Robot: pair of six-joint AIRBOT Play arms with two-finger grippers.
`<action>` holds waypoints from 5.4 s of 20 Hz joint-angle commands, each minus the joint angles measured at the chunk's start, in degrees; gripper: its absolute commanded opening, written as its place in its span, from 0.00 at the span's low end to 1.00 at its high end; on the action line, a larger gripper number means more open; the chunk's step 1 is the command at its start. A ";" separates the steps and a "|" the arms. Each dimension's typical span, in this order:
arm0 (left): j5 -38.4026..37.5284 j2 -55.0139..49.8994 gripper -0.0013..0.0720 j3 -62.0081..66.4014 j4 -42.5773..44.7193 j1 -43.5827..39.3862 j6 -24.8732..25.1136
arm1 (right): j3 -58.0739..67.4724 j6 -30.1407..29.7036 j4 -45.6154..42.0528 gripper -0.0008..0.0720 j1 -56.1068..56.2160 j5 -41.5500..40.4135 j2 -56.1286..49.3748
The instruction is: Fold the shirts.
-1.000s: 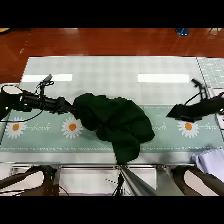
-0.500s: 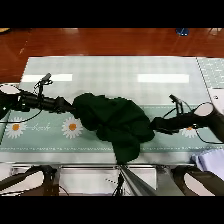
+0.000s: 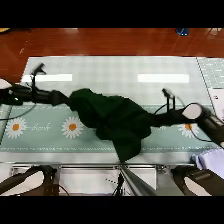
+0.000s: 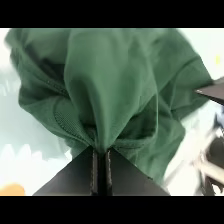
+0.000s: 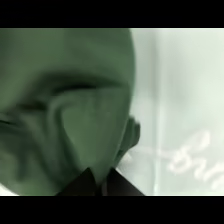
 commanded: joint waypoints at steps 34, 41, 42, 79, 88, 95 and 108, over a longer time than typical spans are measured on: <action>-10.12 30.95 0.06 2.49 10.03 8.83 -17.53 | 46.60 -4.87 -29.79 0.06 0.61 36.68 -5.03; 10.10 30.60 0.06 -19.23 9.99 4.50 -14.80 | 46.60 -5.25 -29.07 0.06 0.63 21.38 -26.60; 12.13 30.49 0.06 -21.66 9.97 2.71 -14.80 | 46.60 -4.76 -29.07 0.06 0.63 20.72 -28.50; 16.48 29.42 0.06 -28.74 9.99 -6.62 -14.84 | -12.87 -13.16 11.15 0.75 -24.98 1.68 -1.36; 17.09 29.46 0.06 -27.76 10.10 -6.49 -13.86 | -11.52 -4.09 10.01 0.06 -12.81 -6.29 -5.49; 17.11 29.66 0.06 -5.18 10.71 -6.49 -12.68 | 14.21 -8.92 9.66 0.06 -18.38 0.68 12.04; 3.67 32.06 0.06 44.61 27.93 -6.49 -24.87 | 56.89 -0.87 1.51 0.06 -23.65 6.75 18.73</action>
